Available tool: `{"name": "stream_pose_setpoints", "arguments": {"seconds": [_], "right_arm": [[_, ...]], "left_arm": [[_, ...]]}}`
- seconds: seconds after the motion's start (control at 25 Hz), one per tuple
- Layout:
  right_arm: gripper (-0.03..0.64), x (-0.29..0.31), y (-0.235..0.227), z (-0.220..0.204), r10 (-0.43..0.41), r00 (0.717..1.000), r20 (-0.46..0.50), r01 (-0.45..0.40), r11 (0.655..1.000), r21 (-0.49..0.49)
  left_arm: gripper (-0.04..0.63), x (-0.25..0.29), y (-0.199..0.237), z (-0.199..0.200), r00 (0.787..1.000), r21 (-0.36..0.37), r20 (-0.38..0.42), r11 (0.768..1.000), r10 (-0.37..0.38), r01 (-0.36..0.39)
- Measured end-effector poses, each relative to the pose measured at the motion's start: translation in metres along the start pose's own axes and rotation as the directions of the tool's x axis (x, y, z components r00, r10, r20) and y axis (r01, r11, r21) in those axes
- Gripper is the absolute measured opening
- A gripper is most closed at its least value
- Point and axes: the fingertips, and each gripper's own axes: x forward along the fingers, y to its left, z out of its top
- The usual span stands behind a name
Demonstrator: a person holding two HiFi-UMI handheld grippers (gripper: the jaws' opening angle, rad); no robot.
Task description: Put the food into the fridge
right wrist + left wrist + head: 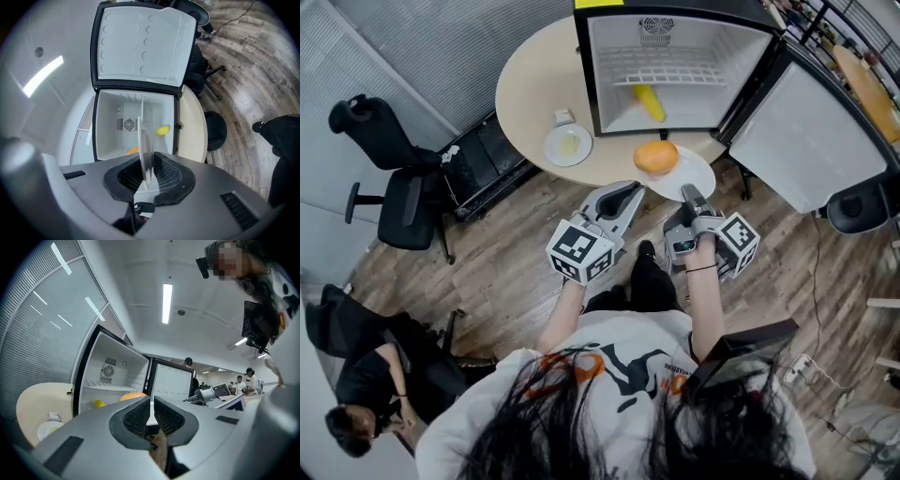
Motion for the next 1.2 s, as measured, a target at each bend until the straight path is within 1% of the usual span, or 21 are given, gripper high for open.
{"name": "stream_pose_setpoints", "arguments": {"seconds": [0.16,0.28,0.36,0.64,0.8,1.2], "right_arm": [[0.044,0.002,0.003,0.0,0.012,1.0,0.0,-0.012,1.0,0.003],[0.044,-0.003,0.015,-0.006,0.004,1.0,0.005,-0.004,1.0,0.01],[0.044,0.0,0.021,-0.004,0.01,1.0,0.011,-0.01,1.0,0.015],[0.044,0.055,0.027,0.032,0.024,1.0,0.0,-0.024,0.999,0.024],[0.044,0.071,0.04,0.044,0.017,1.0,0.004,-0.017,1.0,0.02],[0.044,0.129,0.062,0.08,0.043,0.999,-0.012,-0.042,0.999,0.021]], "left_arm": [[0.032,-0.002,0.002,0.001,1.0,0.0,0.003,1.0,0.005,-0.005],[0.032,-0.008,0.001,0.005,1.0,0.008,0.004,1.0,0.002,-0.002],[0.032,-0.006,0.005,0.008,1.0,0.012,0.002,1.0,0.002,-0.002],[0.032,0.038,0.045,0.005,0.999,0.011,-0.008,0.999,0.032,-0.031],[0.032,0.058,0.056,0.008,1.0,0.009,-0.014,1.0,0.026,-0.026],[0.032,0.107,0.083,0.017,0.999,0.026,-0.023,0.999,0.029,-0.028]]}}
